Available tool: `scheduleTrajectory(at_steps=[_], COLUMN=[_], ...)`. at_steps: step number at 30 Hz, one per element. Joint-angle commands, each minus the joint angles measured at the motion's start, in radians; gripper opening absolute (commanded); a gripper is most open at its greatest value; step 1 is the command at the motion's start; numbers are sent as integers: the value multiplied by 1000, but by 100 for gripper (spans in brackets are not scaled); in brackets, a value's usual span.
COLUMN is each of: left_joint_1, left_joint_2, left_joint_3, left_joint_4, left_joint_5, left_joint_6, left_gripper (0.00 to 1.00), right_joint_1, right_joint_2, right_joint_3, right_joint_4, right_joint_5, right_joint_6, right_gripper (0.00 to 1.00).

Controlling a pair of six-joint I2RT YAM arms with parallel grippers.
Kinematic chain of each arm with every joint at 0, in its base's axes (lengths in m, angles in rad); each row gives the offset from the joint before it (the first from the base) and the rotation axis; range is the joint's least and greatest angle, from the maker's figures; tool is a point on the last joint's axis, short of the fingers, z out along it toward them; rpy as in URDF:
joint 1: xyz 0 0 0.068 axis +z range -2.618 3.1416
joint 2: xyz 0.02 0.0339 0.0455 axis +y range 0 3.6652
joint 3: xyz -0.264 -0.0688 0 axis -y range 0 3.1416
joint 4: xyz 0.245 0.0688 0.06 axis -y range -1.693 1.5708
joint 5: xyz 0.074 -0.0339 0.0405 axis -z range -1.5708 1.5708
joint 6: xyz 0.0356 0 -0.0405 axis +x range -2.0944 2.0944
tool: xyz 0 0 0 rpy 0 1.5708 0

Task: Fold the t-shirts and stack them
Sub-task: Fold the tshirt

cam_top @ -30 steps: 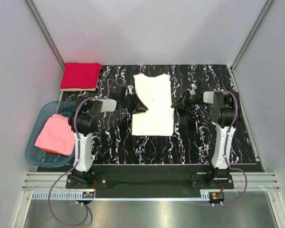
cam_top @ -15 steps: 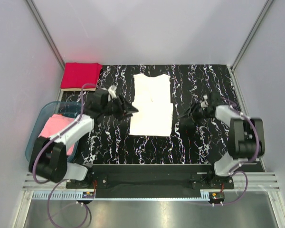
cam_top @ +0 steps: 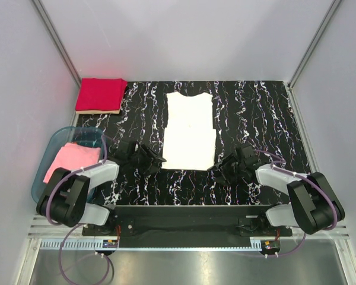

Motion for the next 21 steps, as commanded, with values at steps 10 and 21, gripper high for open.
scheduleTrajectory(at_steps=[10, 21], left_joint_1=[-17, -17], left_joint_2=[149, 183], left_joint_3=[-70, -88], left_joint_4=[159, 131], left_joint_5=[-73, -90], left_joint_6=[-150, -175], left_gripper=[55, 45], right_joint_1=[56, 60], right_joint_2=[51, 44], right_joint_3=[-98, -110], right_joint_4=[269, 224], right_joint_5=[255, 287], right_joint_6=[278, 311], right_gripper=[52, 40])
